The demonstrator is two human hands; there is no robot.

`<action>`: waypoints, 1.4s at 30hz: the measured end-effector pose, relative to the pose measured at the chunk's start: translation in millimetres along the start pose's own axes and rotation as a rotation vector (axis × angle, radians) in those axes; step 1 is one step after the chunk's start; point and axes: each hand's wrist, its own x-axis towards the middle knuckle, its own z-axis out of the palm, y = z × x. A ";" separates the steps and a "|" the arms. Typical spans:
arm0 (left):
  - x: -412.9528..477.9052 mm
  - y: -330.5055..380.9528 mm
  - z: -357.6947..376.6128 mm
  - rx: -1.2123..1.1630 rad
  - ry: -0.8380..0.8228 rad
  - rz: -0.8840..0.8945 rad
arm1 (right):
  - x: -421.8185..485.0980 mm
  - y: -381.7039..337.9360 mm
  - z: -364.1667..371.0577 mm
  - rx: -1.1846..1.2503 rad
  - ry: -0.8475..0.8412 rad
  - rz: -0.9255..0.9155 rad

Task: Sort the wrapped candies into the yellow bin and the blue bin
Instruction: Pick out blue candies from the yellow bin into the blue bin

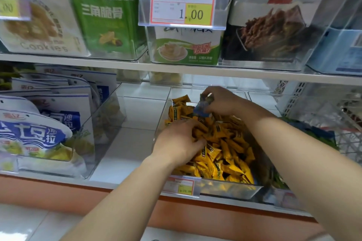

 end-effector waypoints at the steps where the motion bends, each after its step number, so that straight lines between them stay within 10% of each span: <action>1: 0.7 1.0 -0.4 -0.031 0.010 -0.025 | -11.5 1.7 -5.3 0.069 0.053 -0.023; 13: -1.2 18.1 6.0 0.181 -0.080 -0.012 | -140.1 96.1 -44.6 0.054 0.624 0.100; 18: -3.6 32.1 18.6 0.223 -0.042 0.067 | -144.8 109.8 -50.2 -0.219 0.375 0.276; 27: -3.5 51.5 7.9 0.230 0.072 0.207 | -116.0 40.1 -34.1 -0.228 0.177 0.035; 42: 14.5 85.4 44.5 0.261 -0.400 0.244 | -150.8 88.1 -14.5 -0.160 0.162 -0.006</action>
